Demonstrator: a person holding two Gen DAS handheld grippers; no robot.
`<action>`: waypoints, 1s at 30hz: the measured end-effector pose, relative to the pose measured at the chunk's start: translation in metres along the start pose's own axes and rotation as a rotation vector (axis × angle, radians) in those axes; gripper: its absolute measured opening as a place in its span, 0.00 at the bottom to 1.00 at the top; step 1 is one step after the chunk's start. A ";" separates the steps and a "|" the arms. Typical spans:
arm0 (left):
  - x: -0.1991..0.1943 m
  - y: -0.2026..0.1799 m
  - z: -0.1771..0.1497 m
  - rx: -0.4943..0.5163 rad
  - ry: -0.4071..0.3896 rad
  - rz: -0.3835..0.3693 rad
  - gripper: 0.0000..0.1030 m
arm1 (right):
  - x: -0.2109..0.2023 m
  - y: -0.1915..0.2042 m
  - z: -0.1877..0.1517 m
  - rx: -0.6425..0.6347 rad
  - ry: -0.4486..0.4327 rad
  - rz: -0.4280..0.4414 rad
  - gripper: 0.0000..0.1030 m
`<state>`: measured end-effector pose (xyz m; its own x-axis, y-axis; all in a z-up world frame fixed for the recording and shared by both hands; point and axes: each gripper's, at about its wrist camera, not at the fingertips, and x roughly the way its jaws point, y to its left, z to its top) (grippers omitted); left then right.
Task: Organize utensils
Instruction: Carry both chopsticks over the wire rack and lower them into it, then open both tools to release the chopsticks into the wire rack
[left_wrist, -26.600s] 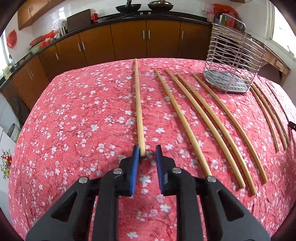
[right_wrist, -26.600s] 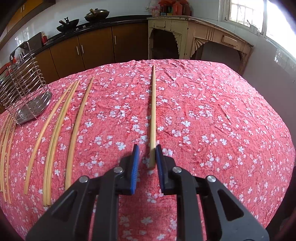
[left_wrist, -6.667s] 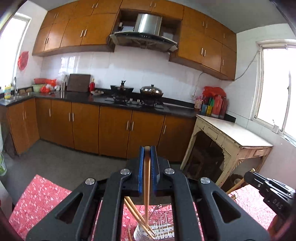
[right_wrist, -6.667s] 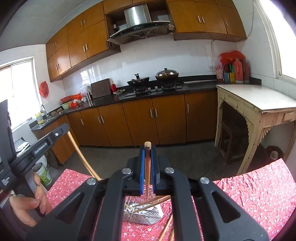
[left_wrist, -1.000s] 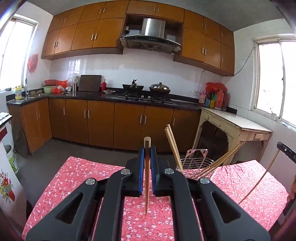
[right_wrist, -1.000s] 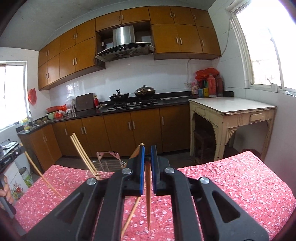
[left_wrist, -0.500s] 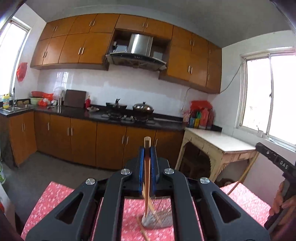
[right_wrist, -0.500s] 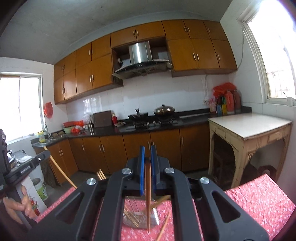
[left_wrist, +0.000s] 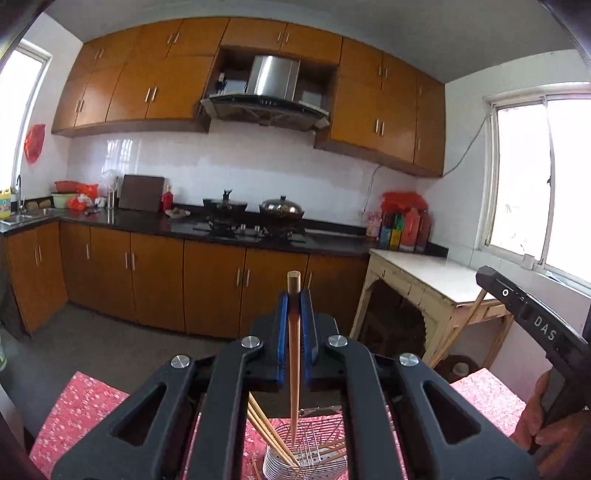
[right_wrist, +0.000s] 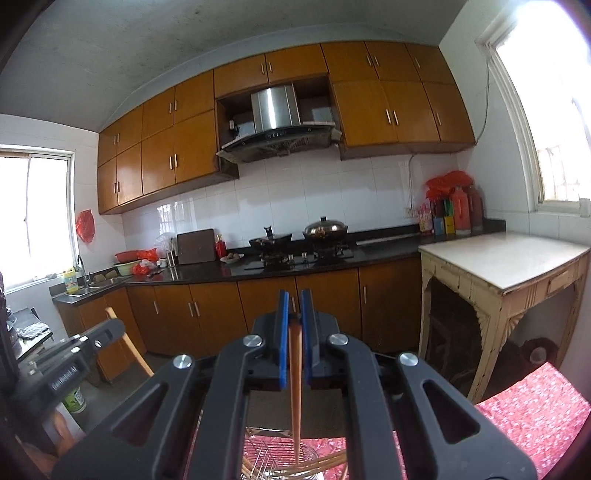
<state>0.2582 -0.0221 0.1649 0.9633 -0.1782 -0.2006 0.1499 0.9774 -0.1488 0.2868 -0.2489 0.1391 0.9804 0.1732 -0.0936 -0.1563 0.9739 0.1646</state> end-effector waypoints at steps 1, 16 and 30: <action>0.006 0.000 -0.002 -0.001 0.008 0.005 0.06 | 0.007 -0.001 -0.003 0.006 0.010 0.002 0.07; 0.046 0.008 -0.029 -0.019 0.119 0.037 0.06 | 0.060 -0.009 -0.048 0.018 0.124 0.009 0.07; 0.031 0.011 -0.028 -0.017 0.128 0.100 0.36 | 0.049 -0.027 -0.061 0.014 0.170 -0.063 0.42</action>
<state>0.2835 -0.0199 0.1295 0.9369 -0.0942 -0.3368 0.0500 0.9892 -0.1377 0.3321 -0.2581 0.0701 0.9537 0.1357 -0.2683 -0.0928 0.9816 0.1666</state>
